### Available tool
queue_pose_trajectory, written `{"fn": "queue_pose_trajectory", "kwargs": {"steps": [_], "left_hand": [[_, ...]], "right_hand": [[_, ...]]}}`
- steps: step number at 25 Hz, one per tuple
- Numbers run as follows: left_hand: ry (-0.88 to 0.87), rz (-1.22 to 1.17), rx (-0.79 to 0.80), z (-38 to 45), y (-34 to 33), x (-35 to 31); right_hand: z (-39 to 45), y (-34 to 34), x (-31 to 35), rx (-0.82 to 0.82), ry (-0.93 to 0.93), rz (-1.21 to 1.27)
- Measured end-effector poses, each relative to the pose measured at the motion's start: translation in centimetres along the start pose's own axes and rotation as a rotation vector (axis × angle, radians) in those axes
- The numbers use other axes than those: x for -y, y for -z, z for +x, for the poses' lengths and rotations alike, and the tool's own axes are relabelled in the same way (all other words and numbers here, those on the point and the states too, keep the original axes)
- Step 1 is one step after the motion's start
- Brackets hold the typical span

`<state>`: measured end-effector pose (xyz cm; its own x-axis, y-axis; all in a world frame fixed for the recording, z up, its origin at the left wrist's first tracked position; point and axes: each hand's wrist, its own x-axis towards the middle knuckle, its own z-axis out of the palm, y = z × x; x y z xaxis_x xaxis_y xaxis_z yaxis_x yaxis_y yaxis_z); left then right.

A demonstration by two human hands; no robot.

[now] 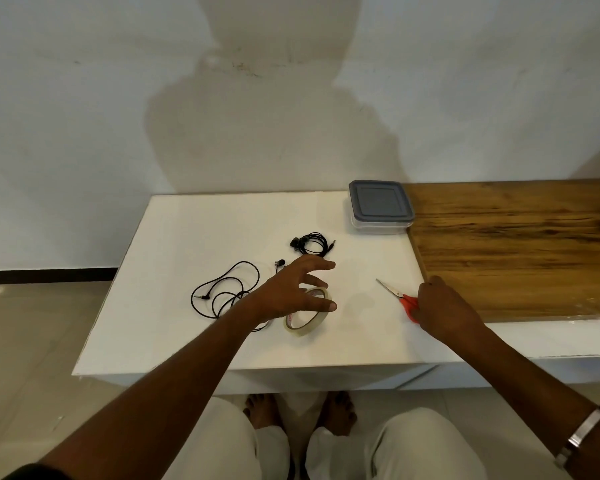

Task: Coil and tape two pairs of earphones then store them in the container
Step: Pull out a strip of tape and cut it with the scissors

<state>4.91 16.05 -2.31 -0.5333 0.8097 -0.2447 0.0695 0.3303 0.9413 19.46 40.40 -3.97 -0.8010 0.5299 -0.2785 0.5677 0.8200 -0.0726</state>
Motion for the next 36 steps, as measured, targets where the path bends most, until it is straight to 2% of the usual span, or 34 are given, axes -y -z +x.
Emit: {"fn": "queue_pose_trajectory", "kwargs": {"steps": [4,8,11,14,16,20,22,25,27,30,32,36], "left_hand": [[-0.01,0.0,-0.016,-0.1,0.1,0.2],[-0.002,-0.012,-0.015,-0.1,0.3,0.2],[-0.003,-0.025,-0.01,-0.1,0.3,0.2],[-0.003,-0.037,-0.014,-0.2,0.5,0.3],[-0.004,-0.038,-0.016,-0.2,0.6,0.2],[-0.021,-0.046,-0.023,-0.3,0.6,0.4],[-0.027,-0.055,-0.021,-0.3,0.6,0.4],[-0.012,-0.052,-0.017,-0.2,0.7,0.4],[-0.006,-0.046,-0.017,-0.2,0.8,0.4],[-0.012,-0.057,-0.032,-0.2,0.7,0.6],[-0.022,-0.051,-0.041,-0.1,0.9,0.7],[-0.044,-0.029,-0.05,0.1,1.8,0.8]], "right_hand": [[-0.2,0.3,0.3,0.027,0.023,-0.028],[-0.6,0.3,1.3,-0.006,0.169,0.082],[-1.3,0.5,3.0,0.015,0.199,0.367],[-2.1,1.3,4.2,0.154,0.14,0.769],[-2.5,1.2,4.8,0.201,0.12,0.928],[-1.8,0.3,5.2,0.006,0.146,1.007],[-1.3,-0.3,4.9,0.007,0.138,1.054],[-0.7,-1.5,4.4,-0.065,0.188,0.817],[-0.9,-1.4,4.6,-0.106,0.344,0.638],[-2.4,-0.8,6.2,0.067,0.657,0.5],[-3.8,-1.5,8.2,0.151,0.803,0.354],[-3.4,-2.6,10.5,0.053,0.839,-0.053]]}}
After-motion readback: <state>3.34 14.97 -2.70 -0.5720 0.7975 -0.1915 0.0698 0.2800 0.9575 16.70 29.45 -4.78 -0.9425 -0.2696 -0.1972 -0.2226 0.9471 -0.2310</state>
